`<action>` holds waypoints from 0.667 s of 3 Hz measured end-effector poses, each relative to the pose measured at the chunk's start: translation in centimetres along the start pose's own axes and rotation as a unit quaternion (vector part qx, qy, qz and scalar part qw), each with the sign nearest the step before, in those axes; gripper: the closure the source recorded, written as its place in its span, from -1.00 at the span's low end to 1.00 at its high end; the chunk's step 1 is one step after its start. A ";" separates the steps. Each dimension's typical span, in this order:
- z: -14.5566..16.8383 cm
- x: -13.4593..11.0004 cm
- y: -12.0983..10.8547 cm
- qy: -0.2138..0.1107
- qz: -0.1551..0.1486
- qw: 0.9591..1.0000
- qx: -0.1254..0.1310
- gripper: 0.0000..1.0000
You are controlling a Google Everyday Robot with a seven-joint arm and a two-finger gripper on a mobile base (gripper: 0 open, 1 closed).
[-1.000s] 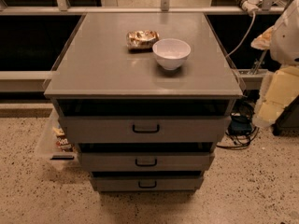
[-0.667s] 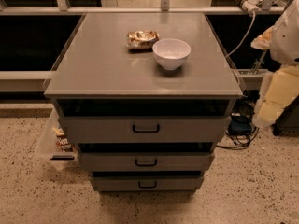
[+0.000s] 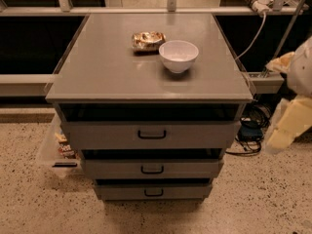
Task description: Open top drawer
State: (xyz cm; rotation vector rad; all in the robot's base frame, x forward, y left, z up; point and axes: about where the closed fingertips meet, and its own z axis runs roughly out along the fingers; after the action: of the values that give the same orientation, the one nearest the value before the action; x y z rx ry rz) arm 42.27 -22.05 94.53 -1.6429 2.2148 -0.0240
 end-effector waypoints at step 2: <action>8.6 4.7 6.8 -0.089 0.120 0.989 -0.004 -1.00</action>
Offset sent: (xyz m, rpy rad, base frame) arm -0.0391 -0.0165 -0.2161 0.4069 -0.0897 -0.3588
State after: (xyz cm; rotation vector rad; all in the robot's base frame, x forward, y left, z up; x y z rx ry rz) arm 37.51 -22.43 83.59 -1.3168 2.2582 0.1900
